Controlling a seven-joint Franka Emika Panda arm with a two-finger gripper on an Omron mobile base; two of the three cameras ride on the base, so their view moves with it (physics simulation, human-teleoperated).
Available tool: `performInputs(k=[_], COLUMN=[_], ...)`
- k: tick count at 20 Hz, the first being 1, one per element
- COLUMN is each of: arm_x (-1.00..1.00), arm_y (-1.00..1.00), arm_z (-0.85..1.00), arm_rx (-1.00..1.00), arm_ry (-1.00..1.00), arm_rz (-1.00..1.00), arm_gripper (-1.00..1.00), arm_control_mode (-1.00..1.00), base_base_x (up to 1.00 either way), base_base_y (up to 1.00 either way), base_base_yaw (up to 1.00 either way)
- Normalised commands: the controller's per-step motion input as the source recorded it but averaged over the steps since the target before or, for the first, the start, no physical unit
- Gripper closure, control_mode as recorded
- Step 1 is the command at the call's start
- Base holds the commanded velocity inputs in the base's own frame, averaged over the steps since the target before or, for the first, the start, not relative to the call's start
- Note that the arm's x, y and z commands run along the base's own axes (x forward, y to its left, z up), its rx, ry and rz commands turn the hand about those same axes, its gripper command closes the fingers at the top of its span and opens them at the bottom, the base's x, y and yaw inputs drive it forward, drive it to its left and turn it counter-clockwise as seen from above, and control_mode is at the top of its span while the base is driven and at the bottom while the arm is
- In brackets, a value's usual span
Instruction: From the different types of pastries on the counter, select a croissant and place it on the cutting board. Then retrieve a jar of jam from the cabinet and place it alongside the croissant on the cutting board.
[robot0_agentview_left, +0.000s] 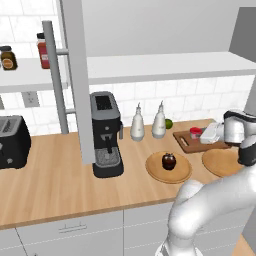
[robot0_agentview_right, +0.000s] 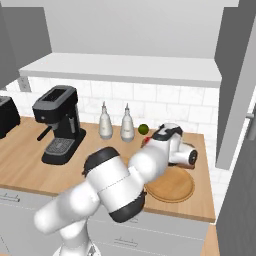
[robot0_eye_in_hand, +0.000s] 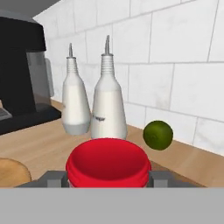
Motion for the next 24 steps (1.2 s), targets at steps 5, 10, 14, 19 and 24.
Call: performInputs(k=[5,10,14,19,24], arm_x=[0.39,0.16,0.15,0.11,0.1], arm_y=[-0.34,0.13,0.19,0.12,0.12], arm_z=[-0.32,-0.56,-0.37,-0.35,-0.55], arm_rx=[0.0,-0.04,-0.03,-0.02,-0.05], arm_ry=[0.0,0.0,0.0,0.0,0.0], arm_rz=[0.03,0.0,0.0,0.0,0.0], arm_gripper=[1.0,1.0,1.0,1.0,-1.0], arm_control_mode=[-1.0,-1.0,-1.0,-1.0,-1.0], base_base_x=[0.0,0.0,0.0,0.0,0.0], base_base_y=[0.0,0.0,0.0,0.0,0.0], base_base_yaw=[0.0,0.0,0.0,0.0,0.0])
